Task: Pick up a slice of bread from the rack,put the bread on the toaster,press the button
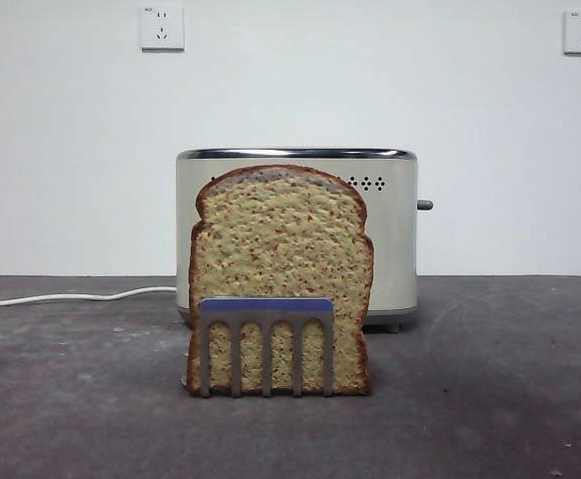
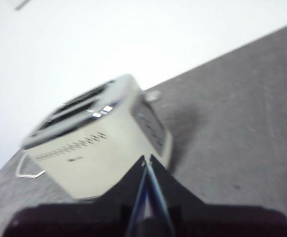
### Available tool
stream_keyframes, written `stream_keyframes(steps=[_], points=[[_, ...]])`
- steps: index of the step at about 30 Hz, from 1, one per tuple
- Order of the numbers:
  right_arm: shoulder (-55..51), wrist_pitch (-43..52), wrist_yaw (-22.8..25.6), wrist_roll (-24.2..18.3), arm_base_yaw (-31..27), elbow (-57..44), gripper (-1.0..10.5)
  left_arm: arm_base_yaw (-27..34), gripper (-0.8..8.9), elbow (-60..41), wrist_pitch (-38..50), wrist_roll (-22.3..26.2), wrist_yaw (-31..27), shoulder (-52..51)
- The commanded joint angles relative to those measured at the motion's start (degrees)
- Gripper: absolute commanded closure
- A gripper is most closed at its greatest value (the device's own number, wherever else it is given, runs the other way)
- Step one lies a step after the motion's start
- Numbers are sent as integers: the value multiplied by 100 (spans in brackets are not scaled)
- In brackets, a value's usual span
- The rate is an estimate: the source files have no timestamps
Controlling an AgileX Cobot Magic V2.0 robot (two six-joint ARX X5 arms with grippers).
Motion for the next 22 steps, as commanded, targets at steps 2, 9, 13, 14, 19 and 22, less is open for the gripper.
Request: stream_keyframes(steps=[2, 9, 13, 14, 19, 22], points=[[697, -225, -315, -487, 15, 748, 959, 13, 820, 511, -90, 20, 382, 295], [2116, -1814, -994, -1801, 17, 2605, 959, 13, 820, 1657, -719, 968, 1469, 1231], [2778, -3021, -1276, -2712, 61, 3724, 959, 7, 821, 2404, -1666, 2020, 1945, 1862], [2900, -3287, -1285, -2900, 90, 3960, 959, -9, 821, 2568, -1893, 2277, 2048, 1998], [3425, -4533, -1368, -3641, 269, 4957, 959, -275, 821, 3477, -3182, 3462, 2166, 2688], [3539, -4793, -1366, -3748, 391, 5143, 959, -566, 821, 3919, -3766, 3995, 2098, 2988]])
